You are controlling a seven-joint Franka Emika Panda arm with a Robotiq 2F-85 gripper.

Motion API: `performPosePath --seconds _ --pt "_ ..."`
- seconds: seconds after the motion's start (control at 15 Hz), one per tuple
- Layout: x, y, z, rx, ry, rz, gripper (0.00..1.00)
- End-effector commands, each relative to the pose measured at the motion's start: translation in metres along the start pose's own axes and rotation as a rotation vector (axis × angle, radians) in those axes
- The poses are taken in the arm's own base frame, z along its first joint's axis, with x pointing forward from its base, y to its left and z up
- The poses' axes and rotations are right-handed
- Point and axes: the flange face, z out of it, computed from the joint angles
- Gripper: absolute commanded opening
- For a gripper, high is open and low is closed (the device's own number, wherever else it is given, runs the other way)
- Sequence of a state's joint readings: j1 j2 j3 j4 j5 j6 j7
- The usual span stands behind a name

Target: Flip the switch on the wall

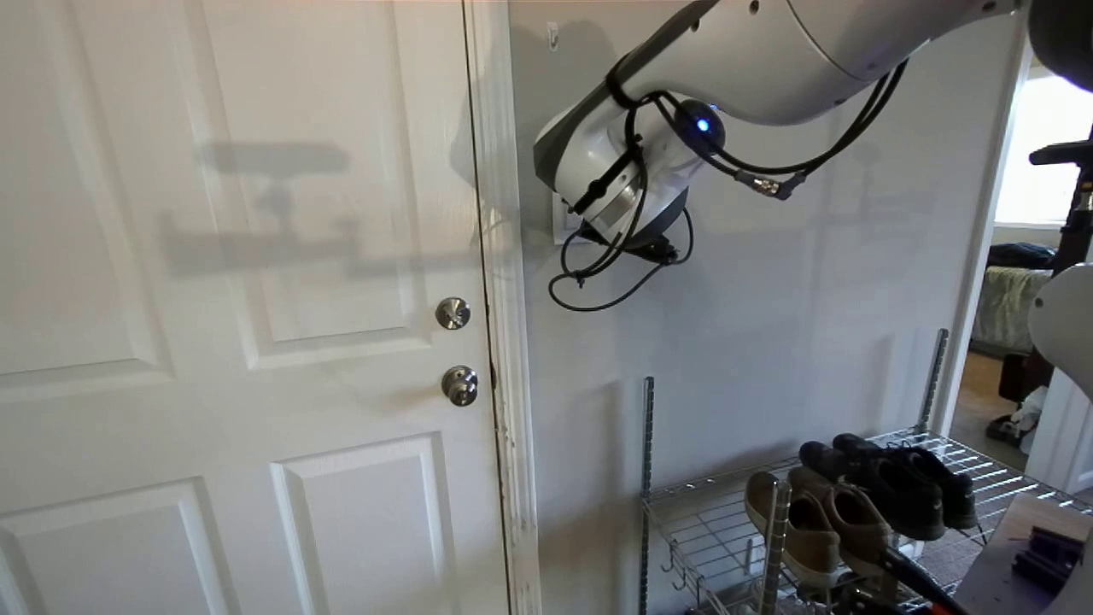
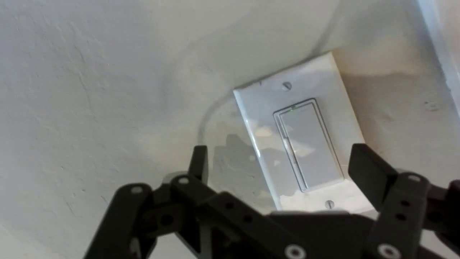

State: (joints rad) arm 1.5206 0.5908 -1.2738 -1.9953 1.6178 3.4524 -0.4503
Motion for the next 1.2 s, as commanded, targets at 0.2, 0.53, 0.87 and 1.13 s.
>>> performPosePath --seconds 0.2,0.53,0.87,1.13 --pt "0.012 -0.002 0.001 -0.032 0.102 -0.005 1.00" --pt "0.020 0.010 0.000 -0.063 0.137 0.052 1.00" --pt "0.020 0.006 0.007 -0.048 0.098 0.061 1.00" --pt "0.022 0.002 0.014 -0.036 0.084 0.083 1.00"
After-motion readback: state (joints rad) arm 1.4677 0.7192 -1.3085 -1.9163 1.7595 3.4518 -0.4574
